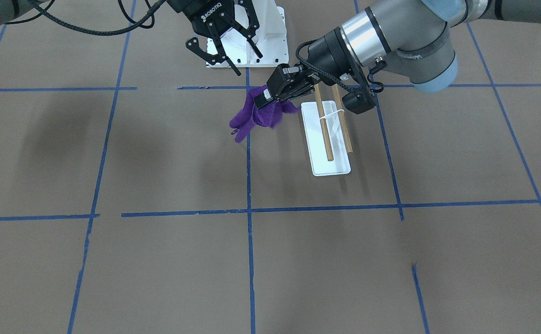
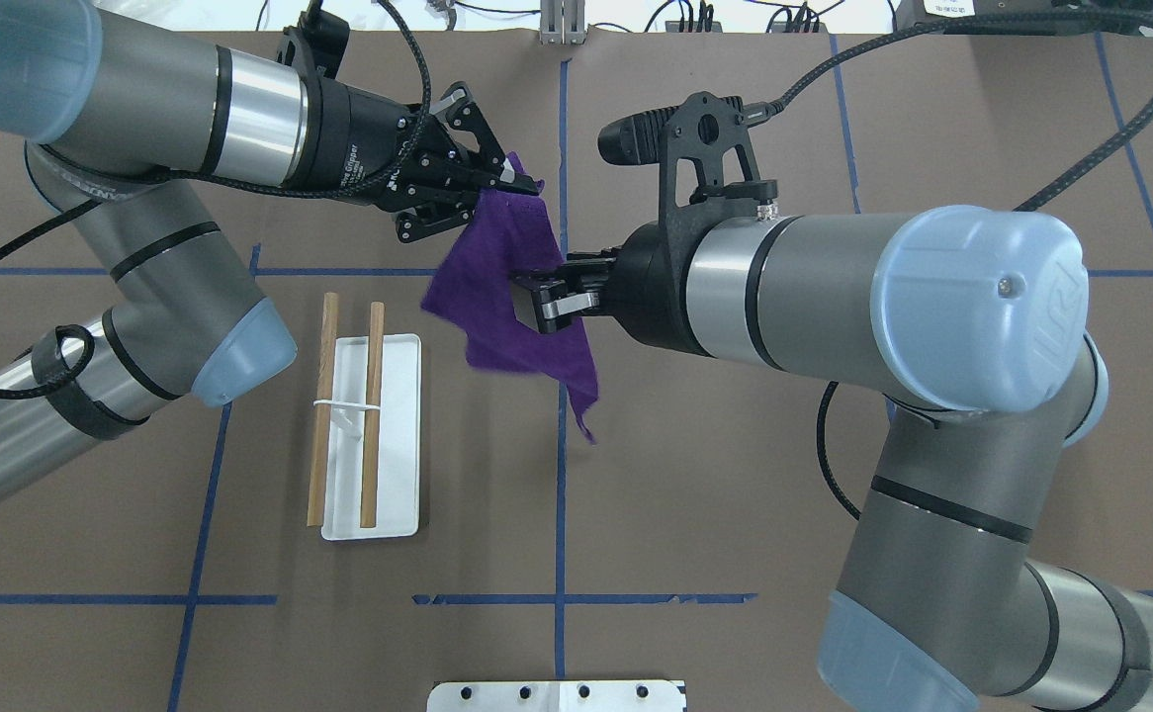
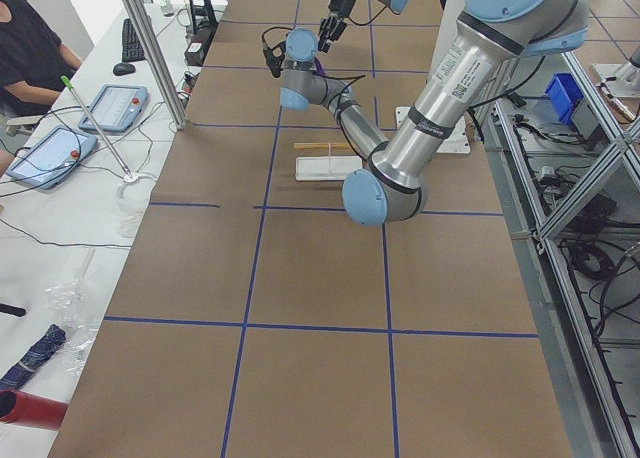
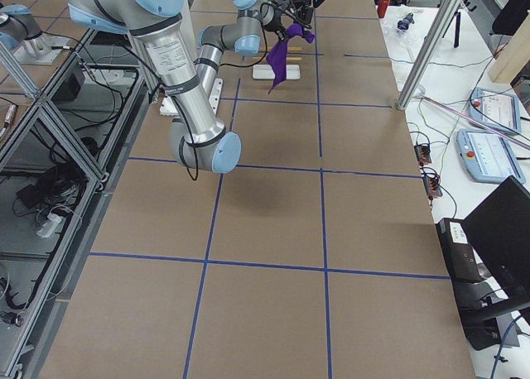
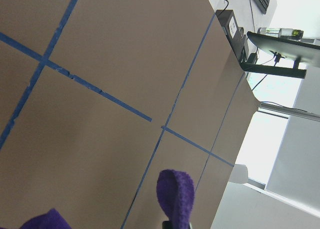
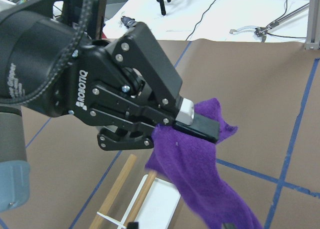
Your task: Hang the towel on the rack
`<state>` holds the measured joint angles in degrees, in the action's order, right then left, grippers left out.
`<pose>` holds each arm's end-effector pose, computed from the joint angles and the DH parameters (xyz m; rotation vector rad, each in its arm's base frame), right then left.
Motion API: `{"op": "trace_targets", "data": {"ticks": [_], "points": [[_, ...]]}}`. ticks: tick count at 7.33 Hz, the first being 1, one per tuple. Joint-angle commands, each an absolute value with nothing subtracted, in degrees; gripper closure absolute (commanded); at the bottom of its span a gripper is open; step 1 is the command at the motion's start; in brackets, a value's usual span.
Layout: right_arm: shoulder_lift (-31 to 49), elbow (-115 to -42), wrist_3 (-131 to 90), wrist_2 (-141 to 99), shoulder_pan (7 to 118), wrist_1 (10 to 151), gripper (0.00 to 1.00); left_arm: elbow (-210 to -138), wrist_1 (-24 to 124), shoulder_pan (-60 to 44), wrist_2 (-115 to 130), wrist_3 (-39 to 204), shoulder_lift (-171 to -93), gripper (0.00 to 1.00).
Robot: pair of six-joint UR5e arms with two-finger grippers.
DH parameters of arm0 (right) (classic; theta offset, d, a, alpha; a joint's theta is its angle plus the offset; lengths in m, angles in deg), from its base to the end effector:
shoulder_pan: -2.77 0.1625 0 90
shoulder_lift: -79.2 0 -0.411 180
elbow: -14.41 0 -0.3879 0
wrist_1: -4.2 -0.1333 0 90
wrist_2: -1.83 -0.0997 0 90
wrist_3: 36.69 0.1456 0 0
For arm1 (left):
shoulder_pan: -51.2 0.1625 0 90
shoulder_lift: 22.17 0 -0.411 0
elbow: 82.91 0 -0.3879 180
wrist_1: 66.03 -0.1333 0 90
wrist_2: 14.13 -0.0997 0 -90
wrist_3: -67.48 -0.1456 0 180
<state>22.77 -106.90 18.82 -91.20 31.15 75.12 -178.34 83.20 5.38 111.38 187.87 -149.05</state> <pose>-0.4216 -0.3705 0.0699 0.7279 -1.2734 -0.1256 0.4039 -0.4855 0.1088 -0.2117 1.7407 -0.4273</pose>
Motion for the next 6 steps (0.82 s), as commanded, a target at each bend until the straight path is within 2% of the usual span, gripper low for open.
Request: {"op": "trace_targets", "data": {"ticks": [1,4,6], "points": [[18.68,-110.10,18.77,-91.86,31.42,75.83,0.00,-179.84,82.86,5.32,111.38,187.98,-149.09,1.00],[2.17,-120.21,18.59,-95.97,33.86,75.83,0.00,-181.61,82.50,5.40,106.05,188.68,-149.17,1.00],[-5.41,-120.95,18.07,-108.31,44.63,75.83,0.00,-185.28,81.28,5.41,100.43,188.77,-148.65,1.00]]}}
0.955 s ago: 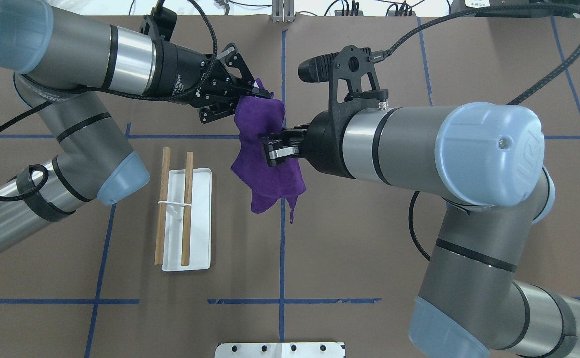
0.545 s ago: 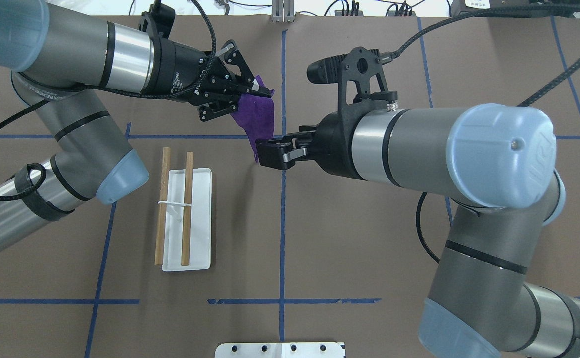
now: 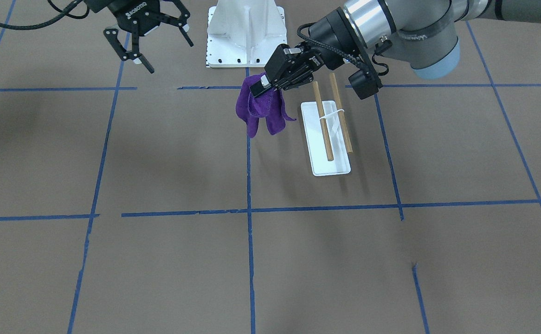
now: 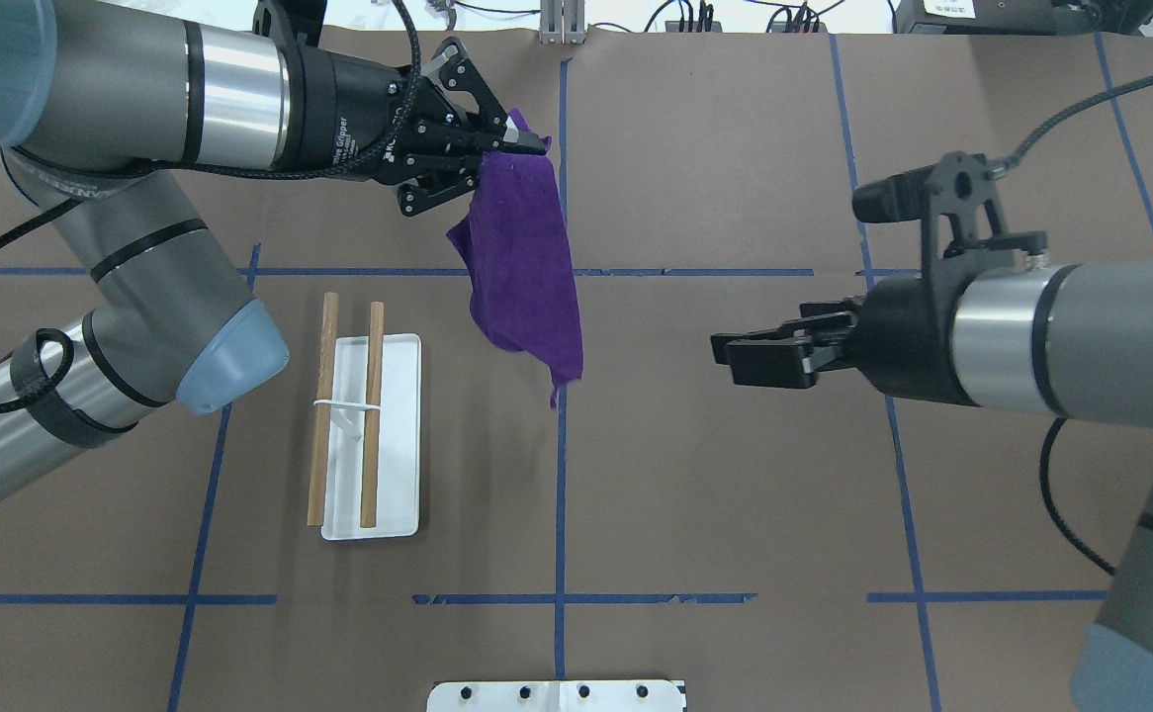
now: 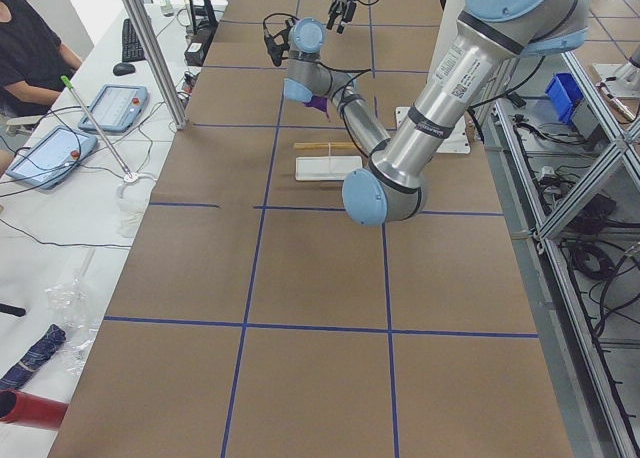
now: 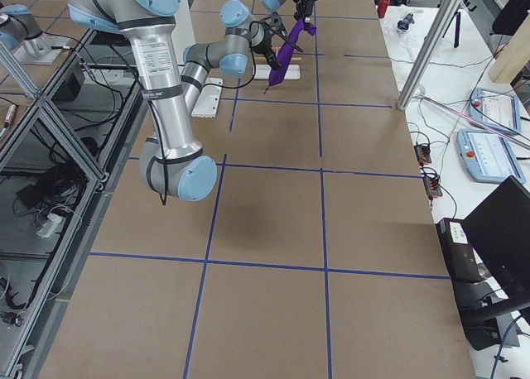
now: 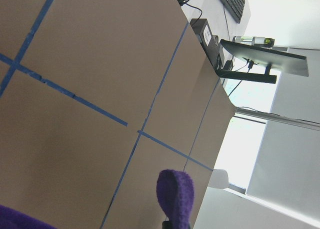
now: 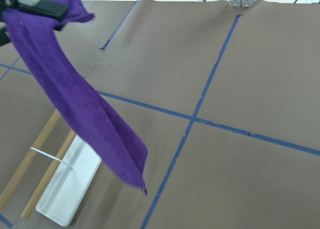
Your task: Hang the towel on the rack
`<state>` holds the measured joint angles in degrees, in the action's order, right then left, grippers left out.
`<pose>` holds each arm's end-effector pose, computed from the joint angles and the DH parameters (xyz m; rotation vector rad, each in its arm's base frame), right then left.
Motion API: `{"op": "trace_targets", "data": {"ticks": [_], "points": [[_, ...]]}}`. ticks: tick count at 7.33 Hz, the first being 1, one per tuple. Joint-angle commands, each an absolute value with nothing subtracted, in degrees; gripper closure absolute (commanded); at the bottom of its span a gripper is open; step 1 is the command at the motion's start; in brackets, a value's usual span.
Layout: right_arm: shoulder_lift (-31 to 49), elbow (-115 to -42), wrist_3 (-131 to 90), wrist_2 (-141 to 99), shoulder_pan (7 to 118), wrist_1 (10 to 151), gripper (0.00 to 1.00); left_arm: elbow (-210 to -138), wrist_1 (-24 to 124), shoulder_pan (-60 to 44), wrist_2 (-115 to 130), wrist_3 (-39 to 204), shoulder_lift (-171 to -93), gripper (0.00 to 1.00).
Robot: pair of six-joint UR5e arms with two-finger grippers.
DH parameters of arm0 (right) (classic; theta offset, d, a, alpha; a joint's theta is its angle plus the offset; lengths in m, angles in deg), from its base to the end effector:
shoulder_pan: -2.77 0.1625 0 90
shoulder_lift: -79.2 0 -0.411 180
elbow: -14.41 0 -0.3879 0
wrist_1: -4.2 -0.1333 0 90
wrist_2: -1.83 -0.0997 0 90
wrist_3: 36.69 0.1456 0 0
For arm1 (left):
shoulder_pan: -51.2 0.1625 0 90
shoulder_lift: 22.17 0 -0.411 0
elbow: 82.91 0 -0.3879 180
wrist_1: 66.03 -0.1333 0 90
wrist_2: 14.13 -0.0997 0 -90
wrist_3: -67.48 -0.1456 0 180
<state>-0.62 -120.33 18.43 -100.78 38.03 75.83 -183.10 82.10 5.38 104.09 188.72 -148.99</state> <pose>-0.3173 -0.3486 0.1950 0.5770 -1.1511 -0.1350 0.3779 -0.4814 0.0780 -0.1150 1.8283 -0.5039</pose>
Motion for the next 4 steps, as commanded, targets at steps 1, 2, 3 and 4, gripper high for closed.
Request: {"op": "trace_targets", "data": {"ticks": [1,2,3,4], "points": [[-9.01,-119.64,15.54,-118.04,54.09,75.92,0.00,-188.18,76.49,5.41,95.70,188.34,-148.74,1.00],[-10.18,-115.54,11.60,-125.97,62.02,75.92,0.00,-189.95,74.09,5.84,89.56,187.90,-148.82,1.00],[-10.36,-110.19,9.47,-130.66,67.49,75.83,0.00,-192.49,73.11,5.93,85.41,187.54,-147.78,1.00],[-11.67,-106.57,6.06,-131.15,69.28,76.35,0.00,-196.95,65.35,6.80,81.54,184.06,-147.07,1.00]]}}
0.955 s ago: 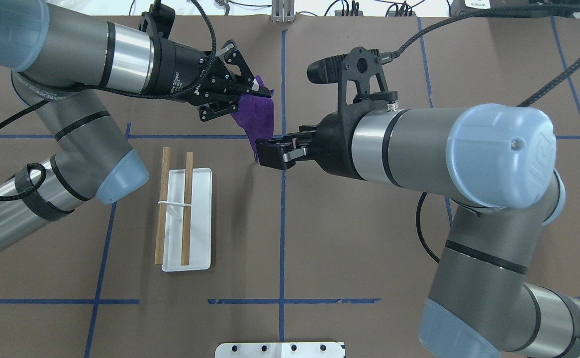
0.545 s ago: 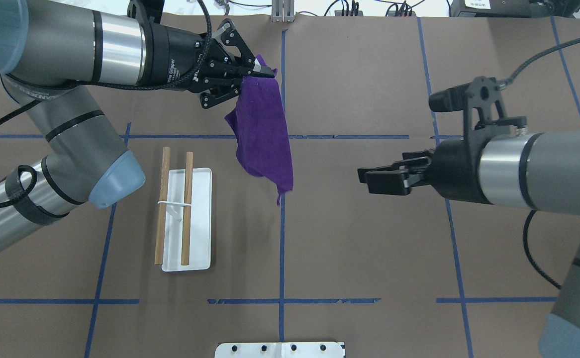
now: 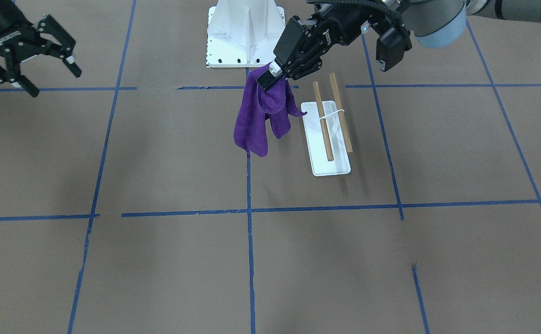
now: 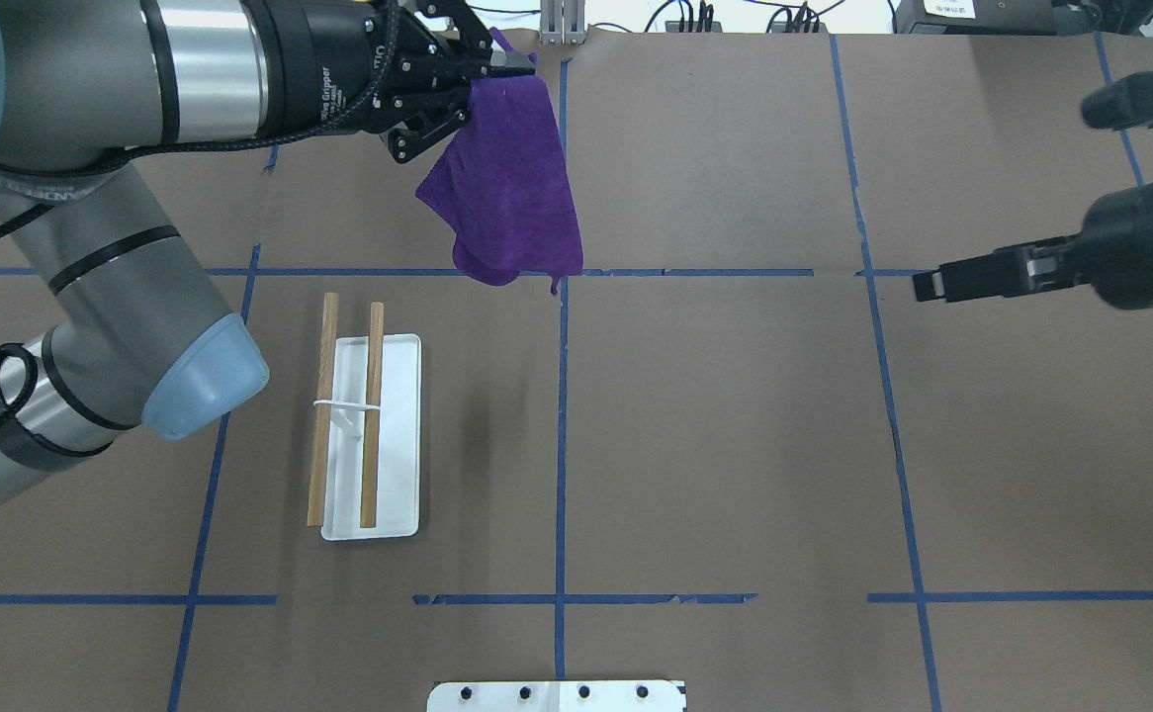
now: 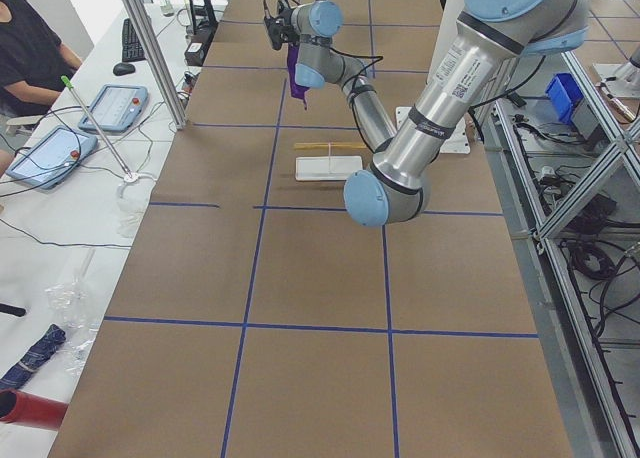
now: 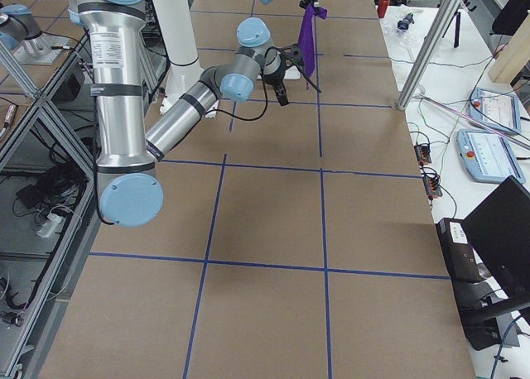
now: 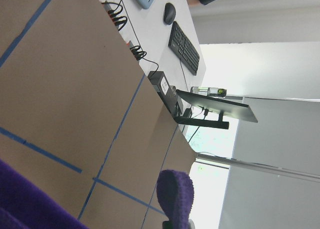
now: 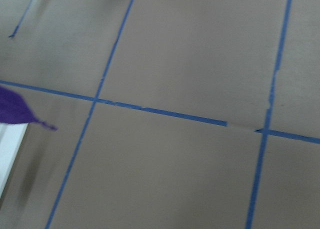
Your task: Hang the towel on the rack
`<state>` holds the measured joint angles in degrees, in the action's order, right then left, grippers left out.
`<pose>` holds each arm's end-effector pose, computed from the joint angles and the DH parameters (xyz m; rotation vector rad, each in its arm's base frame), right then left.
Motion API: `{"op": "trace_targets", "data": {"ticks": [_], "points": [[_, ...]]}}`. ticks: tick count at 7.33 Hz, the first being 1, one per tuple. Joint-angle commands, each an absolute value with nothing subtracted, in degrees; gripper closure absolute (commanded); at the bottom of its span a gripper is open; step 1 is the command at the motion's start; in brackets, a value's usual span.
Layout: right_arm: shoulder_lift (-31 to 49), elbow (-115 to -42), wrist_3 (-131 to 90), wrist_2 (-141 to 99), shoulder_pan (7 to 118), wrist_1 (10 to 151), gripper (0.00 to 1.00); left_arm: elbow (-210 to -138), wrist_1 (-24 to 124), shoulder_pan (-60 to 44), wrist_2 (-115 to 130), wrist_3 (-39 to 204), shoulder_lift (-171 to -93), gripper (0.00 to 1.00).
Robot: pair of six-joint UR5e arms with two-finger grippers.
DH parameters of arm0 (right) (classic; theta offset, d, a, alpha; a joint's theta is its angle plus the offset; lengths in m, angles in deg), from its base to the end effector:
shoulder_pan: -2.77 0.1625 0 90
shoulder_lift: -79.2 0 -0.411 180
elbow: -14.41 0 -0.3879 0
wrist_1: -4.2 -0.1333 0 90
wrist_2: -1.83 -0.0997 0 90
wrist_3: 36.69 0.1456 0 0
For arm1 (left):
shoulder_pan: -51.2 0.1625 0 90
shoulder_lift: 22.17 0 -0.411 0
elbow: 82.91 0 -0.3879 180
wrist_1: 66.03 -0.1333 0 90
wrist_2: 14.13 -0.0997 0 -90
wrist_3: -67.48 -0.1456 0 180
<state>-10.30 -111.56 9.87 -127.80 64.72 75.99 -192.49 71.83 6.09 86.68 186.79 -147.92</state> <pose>-0.1828 -0.4291 0.3264 0.3395 -1.0562 -0.0406 0.3323 -0.4838 0.0473 0.1173 1.8582 -0.7502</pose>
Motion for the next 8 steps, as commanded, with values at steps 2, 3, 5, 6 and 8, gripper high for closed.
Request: {"op": "trace_targets", "data": {"ticks": [2,3,5,6,8], "points": [[-11.68,-105.03,-9.09,-131.15,74.46,89.37,0.00,-203.39,52.06,17.12,63.06,176.58,-147.07,1.00],[-11.42,-105.30,-16.32,-131.06,76.75,96.67,0.00,-204.11,48.61,23.27,53.30,175.42,-146.98,1.00],[-11.42,-105.12,-26.00,-130.10,78.35,105.93,0.00,-204.29,41.86,32.52,39.29,175.41,-146.02,1.00],[-11.51,-105.04,-31.10,-130.01,79.14,109.63,0.00,-205.60,40.59,34.57,36.70,175.41,-143.49,1.00],[-11.25,-104.95,-38.86,-129.04,79.50,116.24,0.00,-207.89,35.60,38.70,32.12,175.41,-137.85,1.00]]}}
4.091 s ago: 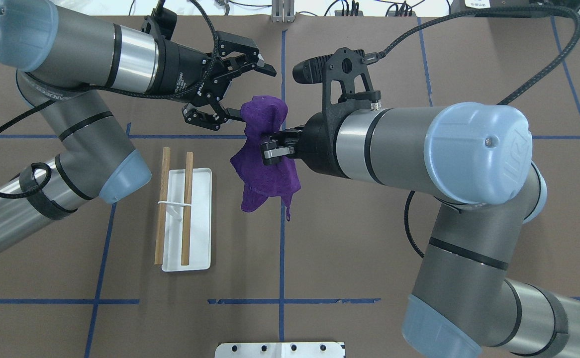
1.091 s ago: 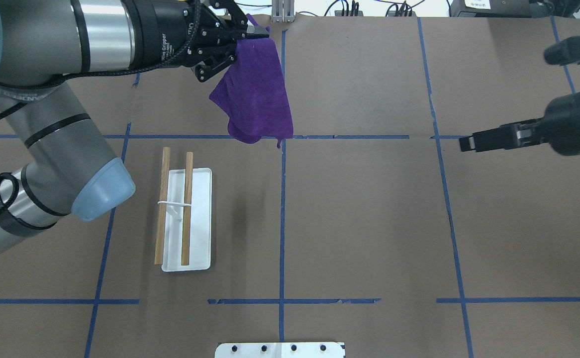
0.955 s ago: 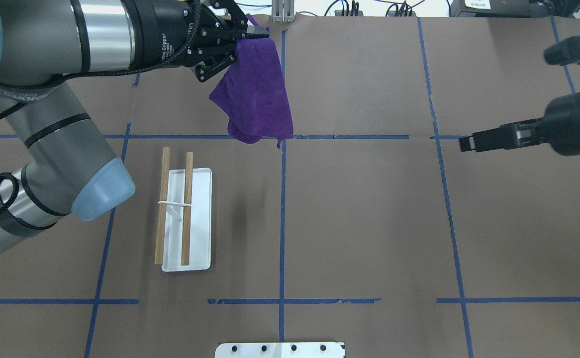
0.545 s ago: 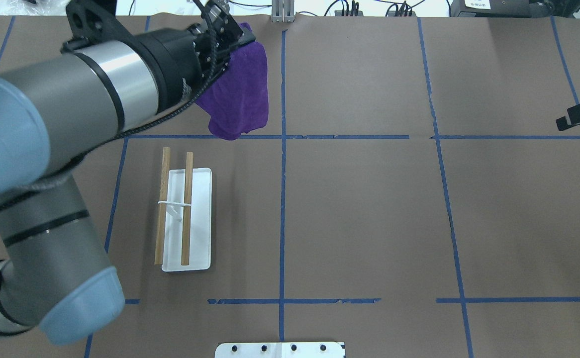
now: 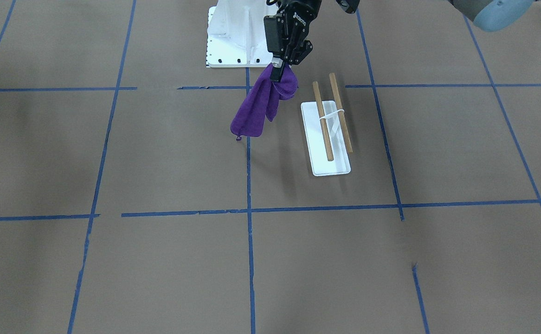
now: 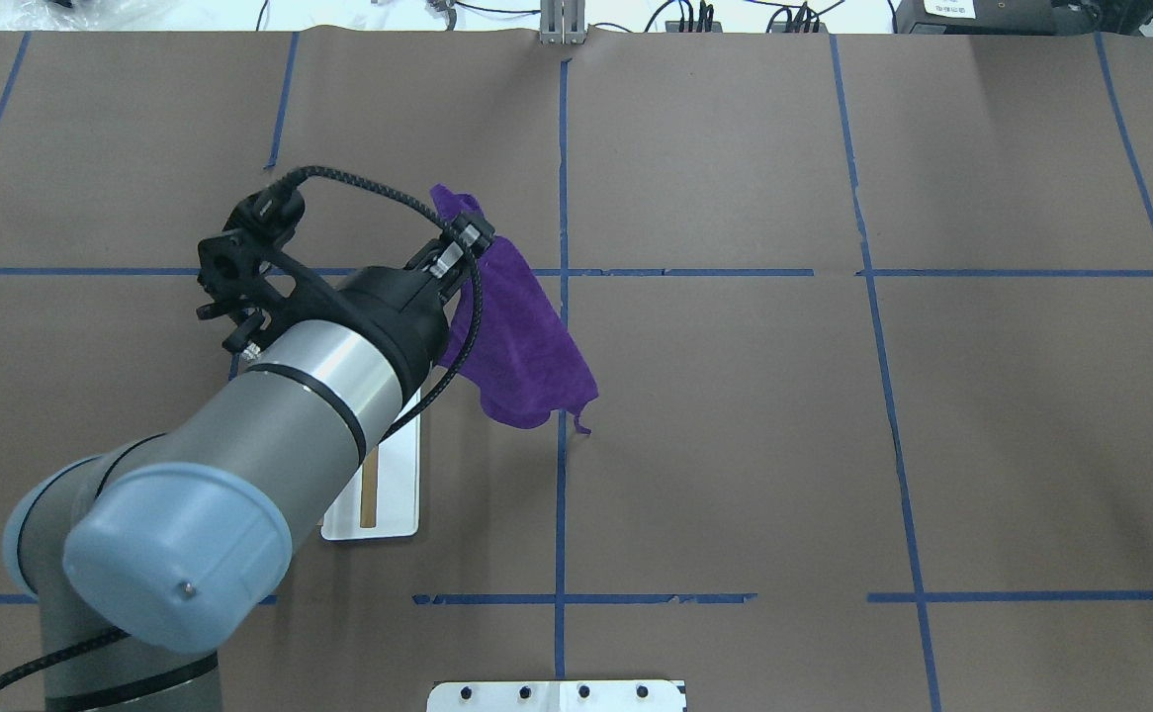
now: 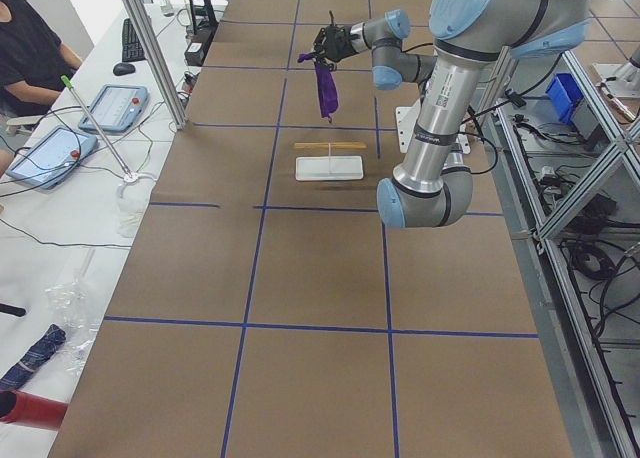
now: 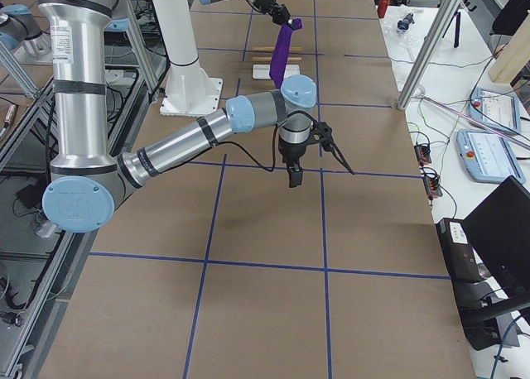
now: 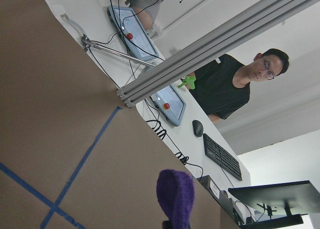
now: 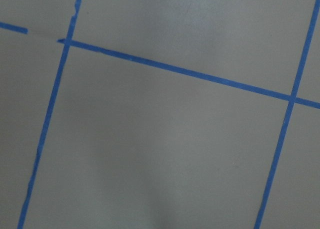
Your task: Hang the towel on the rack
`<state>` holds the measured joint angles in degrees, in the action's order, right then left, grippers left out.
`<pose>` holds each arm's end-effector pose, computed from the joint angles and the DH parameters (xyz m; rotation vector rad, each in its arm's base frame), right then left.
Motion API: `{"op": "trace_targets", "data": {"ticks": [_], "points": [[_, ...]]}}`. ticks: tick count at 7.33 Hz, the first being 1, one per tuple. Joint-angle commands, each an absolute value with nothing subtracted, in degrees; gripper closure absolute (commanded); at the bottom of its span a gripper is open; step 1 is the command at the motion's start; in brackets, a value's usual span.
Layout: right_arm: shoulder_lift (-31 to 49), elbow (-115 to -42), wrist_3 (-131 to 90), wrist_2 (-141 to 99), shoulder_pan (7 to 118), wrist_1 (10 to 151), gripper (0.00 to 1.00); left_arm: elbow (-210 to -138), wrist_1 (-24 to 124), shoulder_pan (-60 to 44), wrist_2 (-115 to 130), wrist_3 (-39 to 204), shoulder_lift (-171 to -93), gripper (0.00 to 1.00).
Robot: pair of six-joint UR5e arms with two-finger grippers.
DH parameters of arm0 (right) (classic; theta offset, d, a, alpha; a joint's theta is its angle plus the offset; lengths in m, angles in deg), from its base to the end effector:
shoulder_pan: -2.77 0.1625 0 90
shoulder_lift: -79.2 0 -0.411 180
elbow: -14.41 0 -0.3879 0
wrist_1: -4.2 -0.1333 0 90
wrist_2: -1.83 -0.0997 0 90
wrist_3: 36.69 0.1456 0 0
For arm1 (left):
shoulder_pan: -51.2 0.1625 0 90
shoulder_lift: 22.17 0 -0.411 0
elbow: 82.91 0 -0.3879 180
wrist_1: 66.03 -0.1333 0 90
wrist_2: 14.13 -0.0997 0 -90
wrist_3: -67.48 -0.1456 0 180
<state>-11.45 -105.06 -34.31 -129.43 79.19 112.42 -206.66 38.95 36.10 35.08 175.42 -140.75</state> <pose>-0.0702 -0.4494 0.4757 0.0757 -0.7376 -0.2531 0.4292 -0.3524 0.1068 0.5875 1.3505 -0.9508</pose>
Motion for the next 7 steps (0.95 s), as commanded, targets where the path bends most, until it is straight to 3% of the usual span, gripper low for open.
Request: {"op": "trace_targets", "data": {"ticks": [1,4,7], "points": [[-11.16,-104.16,-40.98,-129.04,79.50,116.43,0.00,-209.29,30.61,39.59,31.76,175.59,-136.79,1.00],[-10.55,-103.37,-40.83,-129.04,80.46,116.61,0.00,-219.54,28.98,39.68,31.93,175.67,-120.58,1.00],[-10.01,-103.01,-40.21,-129.56,80.46,115.91,0.00,-220.21,28.98,39.07,32.19,176.03,-112.71,1.00]]}}
